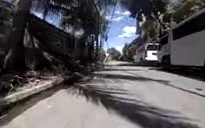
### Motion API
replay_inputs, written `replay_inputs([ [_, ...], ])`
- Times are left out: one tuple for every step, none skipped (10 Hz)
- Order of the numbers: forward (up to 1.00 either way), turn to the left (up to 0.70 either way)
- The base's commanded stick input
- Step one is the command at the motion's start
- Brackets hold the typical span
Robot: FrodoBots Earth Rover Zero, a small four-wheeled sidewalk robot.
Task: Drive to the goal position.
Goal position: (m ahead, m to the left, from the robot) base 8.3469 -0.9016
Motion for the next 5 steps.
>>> replay_inputs([
  [1.00,-0.40],
  [1.00,-0.40],
  [1.00,-0.21],
  [1.00,0.07],
  [1.00,0.04],
])
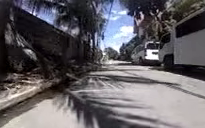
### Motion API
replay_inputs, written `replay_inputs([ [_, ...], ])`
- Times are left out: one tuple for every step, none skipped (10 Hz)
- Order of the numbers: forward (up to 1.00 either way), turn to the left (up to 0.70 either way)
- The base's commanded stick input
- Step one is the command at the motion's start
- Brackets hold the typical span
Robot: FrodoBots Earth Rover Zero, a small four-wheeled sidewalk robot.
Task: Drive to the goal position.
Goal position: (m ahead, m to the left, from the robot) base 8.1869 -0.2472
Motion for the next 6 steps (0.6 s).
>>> replay_inputs([
  [1.00,0.06],
  [1.00,0.00],
  [1.00,0.00],
  [1.00,0.00],
  [1.00,0.03],
  [1.00,0.02],
])
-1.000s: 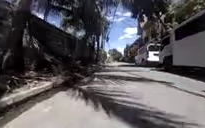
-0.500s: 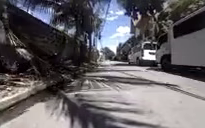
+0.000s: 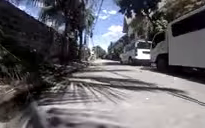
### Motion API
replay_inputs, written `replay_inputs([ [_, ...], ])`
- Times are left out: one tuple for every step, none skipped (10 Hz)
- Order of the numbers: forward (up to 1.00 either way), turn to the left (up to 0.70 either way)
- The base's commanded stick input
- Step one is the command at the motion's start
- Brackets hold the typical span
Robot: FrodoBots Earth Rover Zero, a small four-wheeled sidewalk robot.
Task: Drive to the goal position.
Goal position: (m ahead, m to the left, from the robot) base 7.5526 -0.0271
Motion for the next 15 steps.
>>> replay_inputs([
  [1.00,0.00],
  [1.00,0.00],
  [1.00,0.00],
  [1.00,0.06],
  [1.00,0.01],
  [1.00,0.08],
  [1.00,-0.10],
  [1.00,-0.40],
  [1.00,-0.40],
  [1.00,-0.36],
  [1.00,-0.12],
  [1.00,0.07],
  [1.00,0.00],
  [1.00,0.00],
  [1.00,0.00],
])
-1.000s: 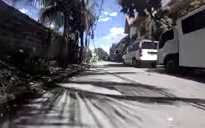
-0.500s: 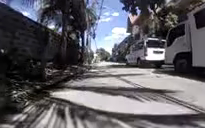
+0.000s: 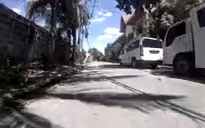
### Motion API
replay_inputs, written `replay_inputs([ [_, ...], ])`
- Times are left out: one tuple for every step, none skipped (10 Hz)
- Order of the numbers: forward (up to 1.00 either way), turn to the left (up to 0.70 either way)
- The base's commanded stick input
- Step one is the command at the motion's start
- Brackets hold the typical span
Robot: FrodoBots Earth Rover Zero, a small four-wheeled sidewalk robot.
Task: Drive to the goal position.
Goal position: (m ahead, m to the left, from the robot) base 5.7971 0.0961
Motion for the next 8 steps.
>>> replay_inputs([
  [1.00,0.00],
  [1.00,0.00],
  [1.00,0.00],
  [1.00,0.00],
  [1.00,0.00],
  [1.00,0.00],
  [1.00,0.00],
  [1.00,0.00],
])
